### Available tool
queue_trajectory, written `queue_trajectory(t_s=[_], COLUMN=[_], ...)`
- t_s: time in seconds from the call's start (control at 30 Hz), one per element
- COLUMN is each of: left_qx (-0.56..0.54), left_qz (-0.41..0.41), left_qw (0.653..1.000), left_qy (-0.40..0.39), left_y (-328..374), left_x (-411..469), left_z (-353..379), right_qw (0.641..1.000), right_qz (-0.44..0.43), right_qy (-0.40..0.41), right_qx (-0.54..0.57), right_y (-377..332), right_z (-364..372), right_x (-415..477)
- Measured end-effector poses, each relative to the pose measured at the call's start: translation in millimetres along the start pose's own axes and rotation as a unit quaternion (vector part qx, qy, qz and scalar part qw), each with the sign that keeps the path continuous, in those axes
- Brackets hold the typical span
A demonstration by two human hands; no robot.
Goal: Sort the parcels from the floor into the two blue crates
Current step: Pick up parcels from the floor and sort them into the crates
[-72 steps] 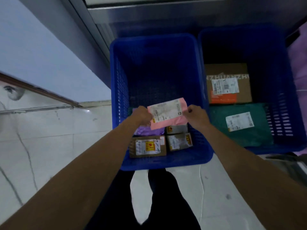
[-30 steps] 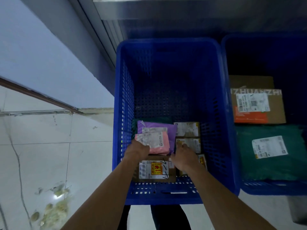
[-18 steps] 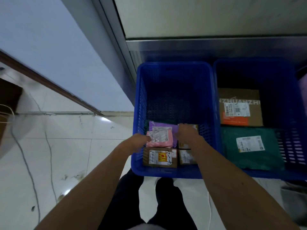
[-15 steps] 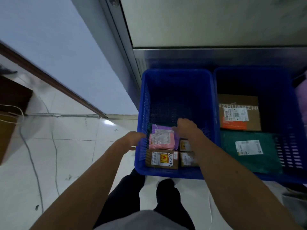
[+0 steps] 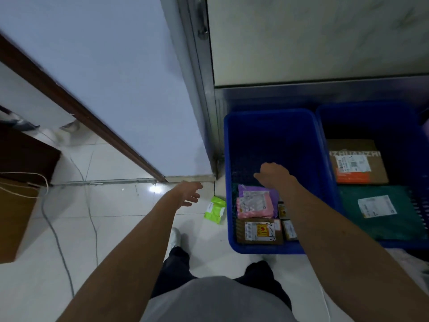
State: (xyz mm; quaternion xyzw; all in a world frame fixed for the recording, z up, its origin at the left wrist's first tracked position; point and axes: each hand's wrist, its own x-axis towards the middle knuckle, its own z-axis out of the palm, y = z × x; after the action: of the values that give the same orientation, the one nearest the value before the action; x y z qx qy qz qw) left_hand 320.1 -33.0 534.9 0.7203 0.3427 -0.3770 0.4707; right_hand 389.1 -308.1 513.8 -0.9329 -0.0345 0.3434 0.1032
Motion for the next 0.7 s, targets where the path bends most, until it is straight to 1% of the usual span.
queue_trajectory(t_s=[0.1,0.23,0.33,0.4,0.47,0.53,0.57,0.7], left_qx=[0.017,0.024,0.063,0.102,0.156,0.203,0.212,0.19], left_qz=[0.004,0.037,0.05,0.042,0.028,0.022,0.02,0.0], left_qw=[1.0,0.996,0.992,0.987,0.978,0.967,0.966,0.975], left_qy=[-0.021,-0.076,-0.097,-0.114,-0.138,-0.151,-0.149,-0.119], left_y=[-13,-17,-16,-17,-22,-28,-33,-52], left_x=[25,52,66,76,84,94,103,140], left_z=[-34,-88,-129,-148,-157,-157,-154,-134], right_qw=[0.999,0.994,0.988,0.985,0.98,0.974,0.972,0.968], right_qz=[0.041,0.095,0.123,0.133,0.147,0.156,0.16,0.18], right_qy=[0.003,0.001,0.021,0.015,0.012,0.028,0.027,-0.001], right_qx=[0.023,0.046,0.09,0.112,0.136,0.164,0.172,0.172], right_y=[-37,-90,-130,-153,-172,-182,-183,-173], right_z=[25,49,69,84,100,118,128,179], right_x=[5,9,12,11,6,3,5,29])
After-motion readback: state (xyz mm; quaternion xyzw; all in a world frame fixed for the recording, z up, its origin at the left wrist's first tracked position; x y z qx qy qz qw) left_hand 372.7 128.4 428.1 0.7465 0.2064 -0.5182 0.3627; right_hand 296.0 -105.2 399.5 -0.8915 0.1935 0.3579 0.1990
